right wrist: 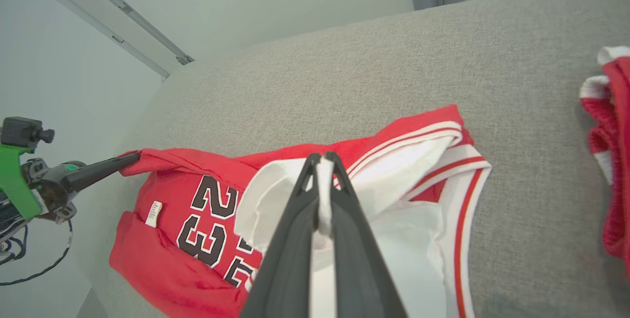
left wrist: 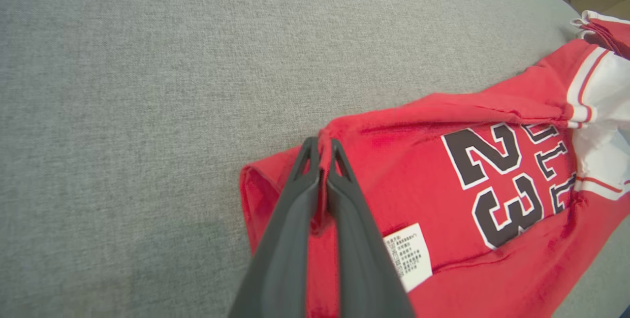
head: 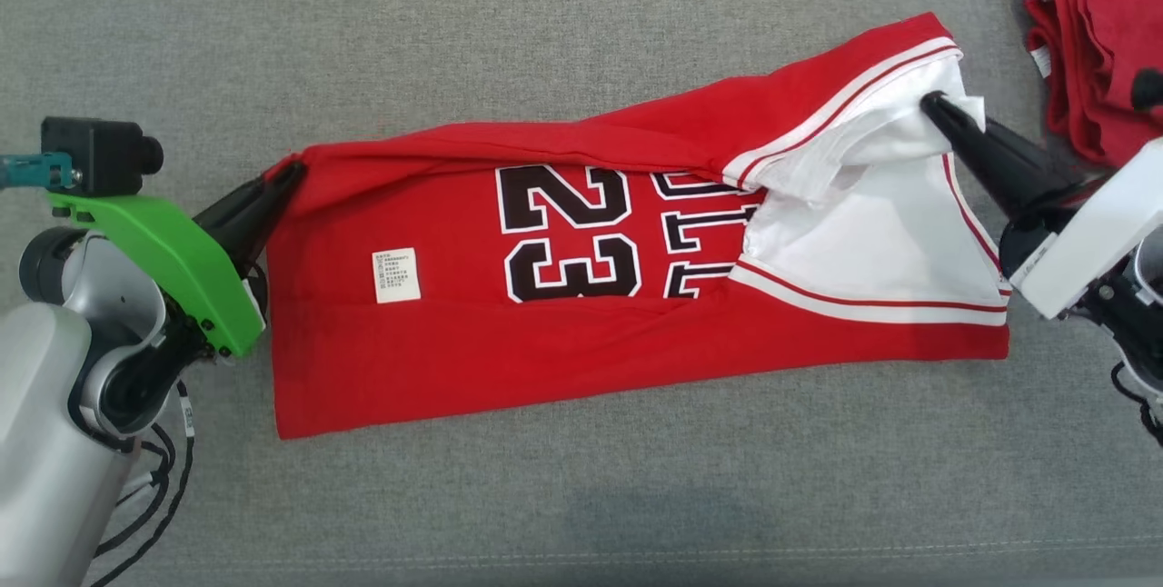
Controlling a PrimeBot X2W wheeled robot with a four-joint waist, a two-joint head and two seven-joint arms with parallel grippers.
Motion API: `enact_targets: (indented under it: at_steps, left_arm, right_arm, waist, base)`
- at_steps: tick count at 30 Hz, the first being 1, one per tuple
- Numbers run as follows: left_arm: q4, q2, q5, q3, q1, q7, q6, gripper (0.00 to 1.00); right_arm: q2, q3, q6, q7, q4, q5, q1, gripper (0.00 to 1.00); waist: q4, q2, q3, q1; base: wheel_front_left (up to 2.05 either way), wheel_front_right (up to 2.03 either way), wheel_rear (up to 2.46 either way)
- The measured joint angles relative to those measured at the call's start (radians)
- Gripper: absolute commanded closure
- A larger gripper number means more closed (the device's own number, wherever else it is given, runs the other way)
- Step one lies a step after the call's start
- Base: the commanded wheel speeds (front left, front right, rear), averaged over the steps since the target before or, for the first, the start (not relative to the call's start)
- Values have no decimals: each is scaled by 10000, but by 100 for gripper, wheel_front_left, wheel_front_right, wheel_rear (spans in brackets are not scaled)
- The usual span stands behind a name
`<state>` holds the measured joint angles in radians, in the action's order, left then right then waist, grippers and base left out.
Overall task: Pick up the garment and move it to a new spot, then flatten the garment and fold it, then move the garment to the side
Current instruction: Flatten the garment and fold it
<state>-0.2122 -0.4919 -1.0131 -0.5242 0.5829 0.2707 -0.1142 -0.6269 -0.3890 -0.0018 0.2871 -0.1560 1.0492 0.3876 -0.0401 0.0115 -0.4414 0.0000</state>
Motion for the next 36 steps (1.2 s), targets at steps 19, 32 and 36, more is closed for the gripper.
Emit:
enact_targets:
  at_steps: [19, 32, 36]
  left_arm:
    - [792, -349, -50, 105, -1549, -777, 2, 100]
    - [1145, -483, -163, -171, -2393, -681, 81, 0]
    - [1290, -1007, 539, -314, -2539, -690, 171, 0]
  right_arm:
    - [-378, 616, -529, -1058, -1363, 19, -2227, 100]
    - [-604, 207, -631, -972, -1277, -132, -3266, 0]
    - [-794, 332, -704, -986, -1304, -228, -3310, 0]
  waist:
    - [-85, 0, 596, 0]
    - [-75, 0, 600, 0]
    - [-19, 0, 640, 0]
  base:
    - [0, 0, 0]
    - [0, 0, 0]
    - [0, 0, 0]
